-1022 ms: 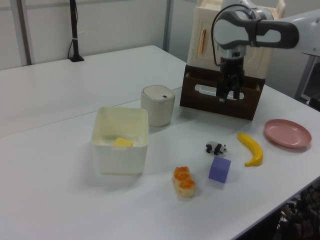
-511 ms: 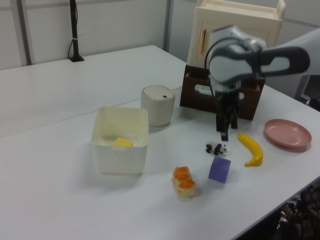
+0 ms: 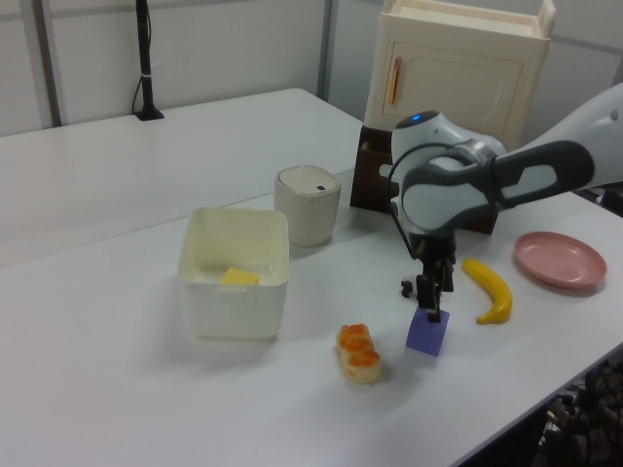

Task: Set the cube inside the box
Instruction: 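Move the gripper over the purple cube, lower and close on it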

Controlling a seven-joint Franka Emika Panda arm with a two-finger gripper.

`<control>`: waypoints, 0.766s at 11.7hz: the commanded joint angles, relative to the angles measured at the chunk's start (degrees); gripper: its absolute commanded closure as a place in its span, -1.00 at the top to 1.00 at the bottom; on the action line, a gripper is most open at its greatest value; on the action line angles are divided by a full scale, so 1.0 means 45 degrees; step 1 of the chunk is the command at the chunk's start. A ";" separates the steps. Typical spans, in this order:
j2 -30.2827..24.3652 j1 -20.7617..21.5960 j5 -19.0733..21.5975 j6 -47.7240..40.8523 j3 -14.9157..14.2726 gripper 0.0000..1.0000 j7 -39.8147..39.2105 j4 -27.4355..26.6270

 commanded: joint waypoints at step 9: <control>0.0596 0.0880 -0.0754 -0.0312 -0.0295 -0.76 0.1590 0.2257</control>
